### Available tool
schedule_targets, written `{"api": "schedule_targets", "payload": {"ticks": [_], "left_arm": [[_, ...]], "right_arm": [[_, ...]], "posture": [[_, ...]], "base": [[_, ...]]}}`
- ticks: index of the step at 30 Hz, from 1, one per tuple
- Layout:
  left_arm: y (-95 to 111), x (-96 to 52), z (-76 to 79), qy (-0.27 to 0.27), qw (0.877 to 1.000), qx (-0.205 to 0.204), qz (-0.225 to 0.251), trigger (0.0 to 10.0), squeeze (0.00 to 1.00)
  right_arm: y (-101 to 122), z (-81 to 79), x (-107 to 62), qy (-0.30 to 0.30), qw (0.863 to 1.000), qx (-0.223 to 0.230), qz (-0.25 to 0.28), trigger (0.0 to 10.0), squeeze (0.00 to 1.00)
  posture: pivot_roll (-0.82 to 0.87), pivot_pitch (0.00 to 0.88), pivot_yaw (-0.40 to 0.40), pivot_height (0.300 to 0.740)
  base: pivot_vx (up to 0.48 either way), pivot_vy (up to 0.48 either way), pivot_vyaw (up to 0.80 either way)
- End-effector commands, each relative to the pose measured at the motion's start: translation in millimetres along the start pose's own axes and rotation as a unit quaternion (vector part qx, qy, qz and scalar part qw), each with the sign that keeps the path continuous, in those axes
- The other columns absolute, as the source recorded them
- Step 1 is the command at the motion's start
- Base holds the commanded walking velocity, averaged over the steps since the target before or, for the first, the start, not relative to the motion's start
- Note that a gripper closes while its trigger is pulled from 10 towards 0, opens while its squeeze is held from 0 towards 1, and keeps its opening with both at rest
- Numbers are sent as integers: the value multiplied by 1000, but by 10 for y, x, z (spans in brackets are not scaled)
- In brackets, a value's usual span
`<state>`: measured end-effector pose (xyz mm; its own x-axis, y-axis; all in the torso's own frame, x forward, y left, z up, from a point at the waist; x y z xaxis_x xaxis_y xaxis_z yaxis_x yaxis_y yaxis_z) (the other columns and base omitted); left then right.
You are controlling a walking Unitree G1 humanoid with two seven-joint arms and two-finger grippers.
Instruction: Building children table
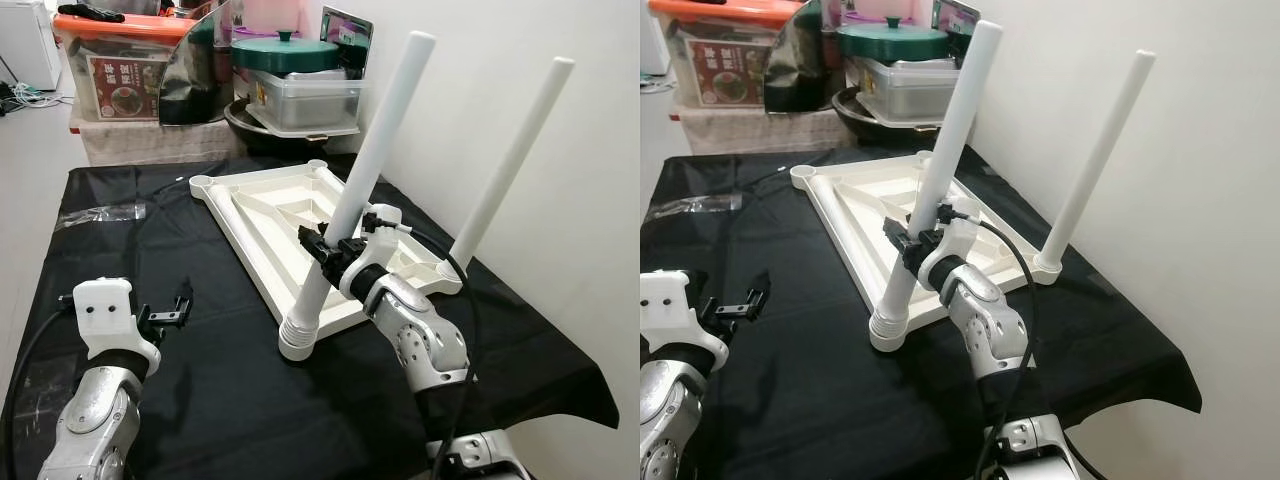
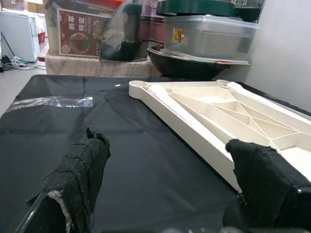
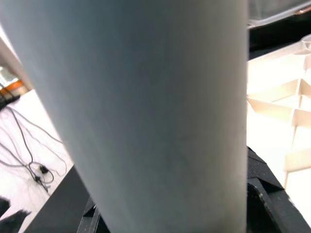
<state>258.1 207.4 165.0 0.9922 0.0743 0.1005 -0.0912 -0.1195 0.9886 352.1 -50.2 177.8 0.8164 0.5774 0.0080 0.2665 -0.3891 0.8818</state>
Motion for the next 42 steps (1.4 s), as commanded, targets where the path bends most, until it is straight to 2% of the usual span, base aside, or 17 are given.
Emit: {"api": "schedule_targets", "payload": {"ticks": [1, 8, 16, 42], "left_arm": [[-29, 17, 7, 0, 1000, -2, -10, 10000, 0], [-22, 18, 22, -5, 1000, -10, -10, 10000, 0], [-20, 25, 29, -6, 1000, -15, -8, 10000, 0], [-8, 33, 40, -7, 1000, -18, -10, 10000, 0]], "right_arm": [[-418, 80, -62, -12, 995, 27, -94, 10000, 0], [-450, 83, -68, -10, 994, 30, -102, 10000, 0], [-441, 58, -75, 5, 994, 28, -105, 10000, 0], [-468, 47, -81, 15, 992, 28, -121, 10000, 0]], "posture": [[114, 0, -92, 740], [117, 0, -93, 740], [116, 0, -92, 740], [117, 0, -93, 740]], "base": [[0, 0, 0], [0, 0, 0], [-390, 0, 0], [0, 0, 0]]}}
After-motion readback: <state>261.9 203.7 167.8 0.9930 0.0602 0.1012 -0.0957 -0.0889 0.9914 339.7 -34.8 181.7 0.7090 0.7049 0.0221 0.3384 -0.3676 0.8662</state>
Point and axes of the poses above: a point about 5 cm out from each wrist's last joint towards the gripper, its own x axis pointing out of the wrist towards the gripper, its own y axis along the axis of the wrist's last joint, z = x × y, the point moved 2 cm from there along x, pointing out of the wrist towards the gripper, and after that the axes turned 11 degrees about x, right-handed, at the moved point
